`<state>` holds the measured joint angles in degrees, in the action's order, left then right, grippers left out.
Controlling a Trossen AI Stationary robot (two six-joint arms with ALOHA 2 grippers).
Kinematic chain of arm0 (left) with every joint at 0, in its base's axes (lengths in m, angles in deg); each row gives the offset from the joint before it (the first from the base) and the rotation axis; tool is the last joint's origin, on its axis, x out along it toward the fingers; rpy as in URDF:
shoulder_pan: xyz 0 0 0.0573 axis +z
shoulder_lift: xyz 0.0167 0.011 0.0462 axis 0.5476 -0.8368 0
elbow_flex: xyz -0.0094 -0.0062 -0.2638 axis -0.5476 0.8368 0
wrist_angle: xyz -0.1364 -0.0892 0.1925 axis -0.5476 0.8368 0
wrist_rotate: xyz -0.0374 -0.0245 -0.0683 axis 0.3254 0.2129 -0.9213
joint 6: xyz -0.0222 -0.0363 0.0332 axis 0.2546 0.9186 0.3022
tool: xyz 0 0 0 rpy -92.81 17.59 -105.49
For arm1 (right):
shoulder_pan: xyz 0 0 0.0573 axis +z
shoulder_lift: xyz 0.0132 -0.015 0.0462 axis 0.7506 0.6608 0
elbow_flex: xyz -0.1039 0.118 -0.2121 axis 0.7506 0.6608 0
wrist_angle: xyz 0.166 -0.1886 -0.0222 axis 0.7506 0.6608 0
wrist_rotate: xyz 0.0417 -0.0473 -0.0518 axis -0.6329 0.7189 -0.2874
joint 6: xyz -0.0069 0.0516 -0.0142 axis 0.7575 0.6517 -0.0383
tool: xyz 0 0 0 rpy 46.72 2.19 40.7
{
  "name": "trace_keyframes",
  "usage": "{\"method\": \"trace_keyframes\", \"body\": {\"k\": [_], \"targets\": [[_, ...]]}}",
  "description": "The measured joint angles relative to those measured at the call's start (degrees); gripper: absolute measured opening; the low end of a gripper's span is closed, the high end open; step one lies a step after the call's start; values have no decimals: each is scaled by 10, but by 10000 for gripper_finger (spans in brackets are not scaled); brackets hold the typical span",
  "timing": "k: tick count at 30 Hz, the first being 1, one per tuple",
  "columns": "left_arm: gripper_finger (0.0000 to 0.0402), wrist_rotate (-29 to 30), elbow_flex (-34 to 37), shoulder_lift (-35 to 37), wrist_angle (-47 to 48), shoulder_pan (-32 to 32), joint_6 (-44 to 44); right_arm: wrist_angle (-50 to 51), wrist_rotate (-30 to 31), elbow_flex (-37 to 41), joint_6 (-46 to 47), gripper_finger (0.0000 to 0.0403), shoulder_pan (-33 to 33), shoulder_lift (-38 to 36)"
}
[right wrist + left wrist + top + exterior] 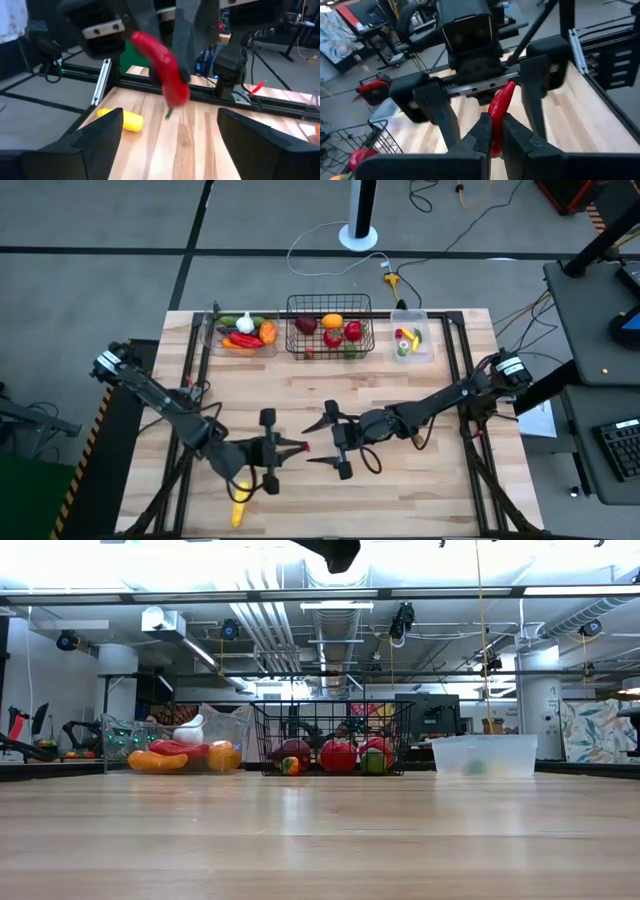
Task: Sort produce into baskets
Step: Put the red jalapeno pepper into the white bin
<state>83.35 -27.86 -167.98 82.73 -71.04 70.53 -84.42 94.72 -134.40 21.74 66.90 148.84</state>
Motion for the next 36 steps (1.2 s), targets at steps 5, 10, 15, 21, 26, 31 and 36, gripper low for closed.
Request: {"method": "trace_keyframes", "body": {"k": [5, 10, 15, 21, 26, 31, 36], "targets": [[6, -47, 0, -15, -33, 21, -14, 0, 0, 1, 16, 286, 0, 0], [6, -49, 0, -19, -38, 28, -13, 4, -1, 2, 18, 251, 0, 0], [6, -49, 0, -19, -38, 29, -12, 6, -2, 0, 18, 210, 0, 0], [6, -49, 0, -19, -37, 28, -12, 6, -1, 0, 18, 147, 0, 0], [11, -48, 0, -19, -35, 28, -12, 7, -2, 0, 18, 74, 0, 0], [20, -47, 0, -19, -31, 28, -11, 11, -2, 0, 8, 18, 0, 0], [38, -22, 0, -19, -28, 28, -2, 11, 1, 0, 12, 15, -1, 0]]}}
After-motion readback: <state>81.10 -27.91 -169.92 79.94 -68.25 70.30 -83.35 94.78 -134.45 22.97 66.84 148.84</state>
